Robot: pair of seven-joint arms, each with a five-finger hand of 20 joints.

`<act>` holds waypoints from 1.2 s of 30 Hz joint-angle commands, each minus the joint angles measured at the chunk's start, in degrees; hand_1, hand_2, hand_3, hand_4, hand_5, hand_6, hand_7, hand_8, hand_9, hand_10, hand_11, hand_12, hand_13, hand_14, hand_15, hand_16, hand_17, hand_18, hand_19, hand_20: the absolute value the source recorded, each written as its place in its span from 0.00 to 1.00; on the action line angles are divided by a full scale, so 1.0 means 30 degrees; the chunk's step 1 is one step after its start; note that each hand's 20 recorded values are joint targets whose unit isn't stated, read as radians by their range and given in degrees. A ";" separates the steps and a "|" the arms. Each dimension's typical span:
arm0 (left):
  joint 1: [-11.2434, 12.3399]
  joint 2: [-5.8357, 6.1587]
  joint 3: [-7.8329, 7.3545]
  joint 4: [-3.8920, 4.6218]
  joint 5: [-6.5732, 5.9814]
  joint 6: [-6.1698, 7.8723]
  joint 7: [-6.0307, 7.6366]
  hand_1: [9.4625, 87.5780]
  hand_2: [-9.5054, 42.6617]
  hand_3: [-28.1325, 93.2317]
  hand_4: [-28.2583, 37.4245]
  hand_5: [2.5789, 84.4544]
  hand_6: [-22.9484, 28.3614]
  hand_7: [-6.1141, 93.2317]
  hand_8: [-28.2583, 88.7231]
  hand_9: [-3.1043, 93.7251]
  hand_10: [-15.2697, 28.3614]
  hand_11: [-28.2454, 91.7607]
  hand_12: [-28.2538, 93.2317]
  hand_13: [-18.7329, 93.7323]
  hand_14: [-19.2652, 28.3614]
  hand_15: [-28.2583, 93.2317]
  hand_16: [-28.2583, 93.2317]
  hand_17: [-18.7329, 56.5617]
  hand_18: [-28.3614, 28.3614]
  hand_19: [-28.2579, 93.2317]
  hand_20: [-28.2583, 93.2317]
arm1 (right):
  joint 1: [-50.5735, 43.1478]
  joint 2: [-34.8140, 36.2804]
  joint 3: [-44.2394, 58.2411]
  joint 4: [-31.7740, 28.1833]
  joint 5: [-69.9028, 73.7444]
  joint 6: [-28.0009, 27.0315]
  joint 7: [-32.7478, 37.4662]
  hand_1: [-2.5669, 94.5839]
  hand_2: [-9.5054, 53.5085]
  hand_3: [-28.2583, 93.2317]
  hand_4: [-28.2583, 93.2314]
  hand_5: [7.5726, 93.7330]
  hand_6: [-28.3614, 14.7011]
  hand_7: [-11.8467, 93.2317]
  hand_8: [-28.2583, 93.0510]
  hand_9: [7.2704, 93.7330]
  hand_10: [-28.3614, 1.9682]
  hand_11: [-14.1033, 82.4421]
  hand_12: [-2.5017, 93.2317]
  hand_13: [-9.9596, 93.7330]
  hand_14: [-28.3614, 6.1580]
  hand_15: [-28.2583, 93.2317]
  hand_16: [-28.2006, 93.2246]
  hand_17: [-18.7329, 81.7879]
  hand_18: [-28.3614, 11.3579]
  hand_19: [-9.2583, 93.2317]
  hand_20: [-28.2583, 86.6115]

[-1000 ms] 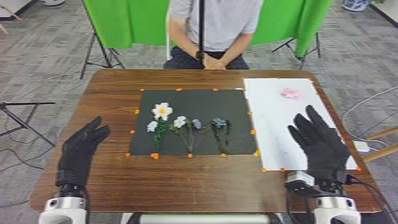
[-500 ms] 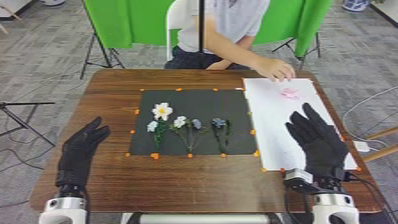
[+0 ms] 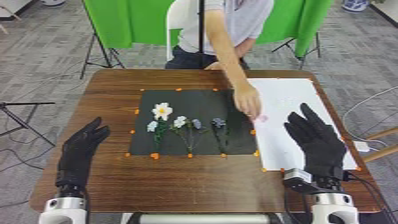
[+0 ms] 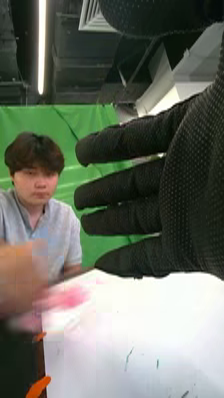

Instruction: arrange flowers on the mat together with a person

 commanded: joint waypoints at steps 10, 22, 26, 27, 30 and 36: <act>0.0082 0.0018 0.0030 0.0184 0.0065 -0.0293 -0.0104 0.17 0.05 0.83 0.01 0.52 0.56 0.12 0.19 0.51 0.68 0.35 0.31 0.49 0.73 0.32 0.21 0.37 0.68 0.25 0.38 | -0.0070 0.0067 -0.0017 0.0062 -0.0244 -0.0220 0.0102 0.05 0.23 0.86 0.08 0.39 0.64 0.21 0.16 0.43 0.45 0.20 0.12 0.41 0.52 0.34 0.26 0.36 0.36 0.10 0.44; 0.0164 -0.0092 0.0029 0.0140 0.0061 -0.0229 -0.0081 0.17 0.05 0.83 0.01 0.52 0.56 0.12 0.19 0.51 0.67 0.35 0.31 0.49 0.73 0.32 0.21 0.37 0.69 0.25 0.38 | 0.0028 0.0030 -0.0112 0.0166 -0.0319 -0.0232 0.0273 0.05 0.23 0.86 0.08 0.43 0.63 0.21 0.16 0.45 0.45 0.20 0.12 0.42 0.51 0.34 0.26 0.36 0.36 0.10 0.44; 0.0196 -0.0123 0.0031 0.0120 0.0061 -0.0221 -0.0085 0.17 0.05 0.83 0.01 0.52 0.56 0.12 0.19 0.51 0.67 0.35 0.31 0.49 0.73 0.32 0.21 0.37 0.68 0.25 0.38 | -0.0019 -0.0022 -0.0061 0.0162 -0.0401 -0.0366 0.0296 0.05 0.23 0.86 0.08 0.44 0.63 0.21 0.16 0.45 0.44 0.20 0.12 0.42 0.51 0.34 0.26 0.36 0.36 0.10 0.44; 0.0230 -0.0137 0.0041 0.0089 0.0056 -0.0180 -0.0041 0.17 0.05 0.83 0.01 0.52 0.56 0.12 0.19 0.51 0.67 0.35 0.31 0.49 0.73 0.32 0.21 0.37 0.69 0.25 0.38 | -0.0031 -0.0016 -0.0058 0.0159 -0.0389 -0.0377 0.0290 0.05 0.23 0.86 0.08 0.44 0.63 0.21 0.16 0.45 0.44 0.20 0.12 0.42 0.51 0.34 0.26 0.36 0.36 0.10 0.44; 0.0079 -0.0078 0.0102 0.0148 0.0005 -0.0114 0.0053 0.17 0.05 0.83 0.01 0.52 0.56 0.12 0.19 0.51 0.67 0.35 0.31 0.50 0.73 0.32 0.21 0.37 0.69 0.25 0.38 | 0.0052 -0.0048 -0.0094 0.0183 -0.0379 -0.0329 0.0266 0.05 0.23 0.86 0.08 0.44 0.63 0.21 0.16 0.46 0.44 0.20 0.12 0.42 0.51 0.34 0.26 0.36 0.36 0.10 0.44; 0.0217 -0.0086 0.0006 0.0100 -0.0018 0.0027 0.0027 0.17 0.05 0.83 0.01 0.52 0.56 0.12 0.19 0.51 0.67 0.35 0.31 0.50 0.73 0.32 0.21 0.37 0.69 0.25 0.38 | -0.0010 -0.0101 -0.0132 0.0210 -0.0498 -0.0527 0.0398 0.05 0.23 0.86 0.08 0.45 0.64 0.21 0.16 0.46 0.44 0.20 0.12 0.42 0.51 0.34 0.26 0.36 0.36 0.10 0.44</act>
